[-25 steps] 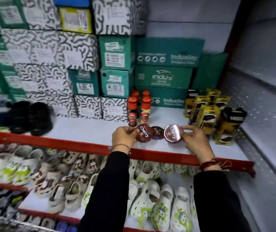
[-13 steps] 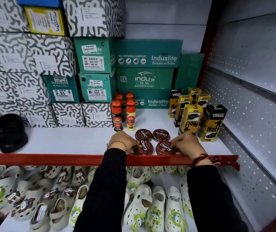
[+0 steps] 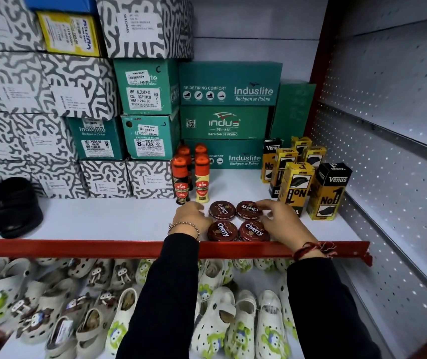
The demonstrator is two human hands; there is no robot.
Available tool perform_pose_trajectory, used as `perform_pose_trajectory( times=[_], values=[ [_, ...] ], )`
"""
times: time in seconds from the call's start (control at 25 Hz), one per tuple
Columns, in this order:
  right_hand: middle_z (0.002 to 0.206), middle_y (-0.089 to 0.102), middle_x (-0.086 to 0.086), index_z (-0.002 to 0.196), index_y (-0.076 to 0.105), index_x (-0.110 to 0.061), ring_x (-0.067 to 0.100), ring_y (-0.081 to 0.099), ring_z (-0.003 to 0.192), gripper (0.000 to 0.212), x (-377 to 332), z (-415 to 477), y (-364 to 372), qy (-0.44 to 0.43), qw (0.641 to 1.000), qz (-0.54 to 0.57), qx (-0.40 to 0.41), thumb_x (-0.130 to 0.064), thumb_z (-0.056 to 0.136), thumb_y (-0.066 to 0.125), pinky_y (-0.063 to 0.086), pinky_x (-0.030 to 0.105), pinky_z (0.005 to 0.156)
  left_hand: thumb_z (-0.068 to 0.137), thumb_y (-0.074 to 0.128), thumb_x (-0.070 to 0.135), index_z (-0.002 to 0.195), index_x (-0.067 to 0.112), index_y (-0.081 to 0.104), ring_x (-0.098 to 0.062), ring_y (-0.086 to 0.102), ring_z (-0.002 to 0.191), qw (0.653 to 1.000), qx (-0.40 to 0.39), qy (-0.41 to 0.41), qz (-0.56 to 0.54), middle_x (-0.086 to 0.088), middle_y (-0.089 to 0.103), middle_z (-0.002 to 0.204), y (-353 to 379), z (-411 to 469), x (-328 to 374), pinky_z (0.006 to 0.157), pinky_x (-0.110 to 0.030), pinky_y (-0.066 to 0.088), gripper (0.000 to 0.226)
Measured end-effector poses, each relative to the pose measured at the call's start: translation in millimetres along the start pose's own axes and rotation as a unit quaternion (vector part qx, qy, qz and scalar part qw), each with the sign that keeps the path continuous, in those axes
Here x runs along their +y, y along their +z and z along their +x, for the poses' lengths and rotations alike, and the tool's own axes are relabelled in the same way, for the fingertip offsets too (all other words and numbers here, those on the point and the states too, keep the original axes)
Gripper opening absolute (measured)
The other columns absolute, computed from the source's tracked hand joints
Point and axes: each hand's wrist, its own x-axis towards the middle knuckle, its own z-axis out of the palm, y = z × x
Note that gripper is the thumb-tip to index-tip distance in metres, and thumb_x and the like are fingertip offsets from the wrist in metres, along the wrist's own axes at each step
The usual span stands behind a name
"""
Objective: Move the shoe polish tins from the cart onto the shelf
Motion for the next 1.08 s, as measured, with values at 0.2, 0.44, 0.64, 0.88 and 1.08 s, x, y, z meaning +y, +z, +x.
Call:
perform_pose_trajectory(
  times=[0.2,0.44,0.64,0.88,1.08],
  values=[
    [0.152,0.049,0.012,0.145,0.052,-0.015,0.026,0.045,0.143,0.057,-4.5,6.5,9.8,-0.032,0.993,-0.079,-0.087,0.0,0.09,0.045,0.035,0.032,0.12,0.095,0.049,0.003,0.146,0.018,0.05,-0.022,0.06,0.125,0.982,-0.083,0.154,0.068,-0.004,0.042,0.157,12.9,-7.7,2.7,0.102,-0.017,0.043,0.053],
    [0.149,0.054,0.009,0.139,0.058,-0.016,0.023,0.048,0.142,0.055,3.7,7.8,9.8,-0.035,0.994,-0.064,-0.085,0.002,0.089,0.046,0.036,0.036,0.12,0.095,0.049,0.005,0.143,0.017,0.054,-0.024,0.046,0.142,0.98,-0.072,0.165,0.089,-0.008,0.048,0.153,17.2,-4.3,-5.2,0.114,-0.023,0.033,0.05],
    [0.149,0.054,0.006,0.139,0.059,-0.015,0.02,0.046,0.143,0.047,6.9,4.8,11.0,-0.053,0.994,-0.042,-0.086,-0.007,0.093,0.054,0.031,0.034,0.123,0.096,0.051,0.006,0.143,0.016,0.053,-0.022,0.04,0.146,0.979,-0.081,0.171,0.072,-0.005,0.043,0.157,23.0,-3.3,-10.6,0.122,-0.027,0.028,0.049],
    [0.15,0.054,0.006,0.139,0.058,-0.016,0.02,0.045,0.144,0.046,6.1,4.0,12.1,-0.066,0.993,-0.046,-0.081,-0.01,0.094,0.055,0.03,0.031,0.123,0.095,0.053,0.007,0.141,0.016,0.056,-0.022,0.048,0.141,0.977,-0.073,0.182,0.087,-0.006,0.053,0.15,23.6,-4.0,-9.4,0.121,-0.028,0.033,0.047],
    [0.152,0.051,0.006,0.138,0.059,-0.013,0.021,0.041,0.146,0.042,-1.3,-0.7,9.4,-0.08,0.996,-0.01,-0.029,-0.007,0.097,0.051,0.026,0.032,0.124,0.096,0.056,0.015,0.14,0.023,0.058,-0.02,0.052,0.137,0.973,-0.014,0.22,0.069,-0.002,0.057,0.146,17.7,-10.2,-1.7,0.115,-0.025,0.036,0.045]
  ],
)
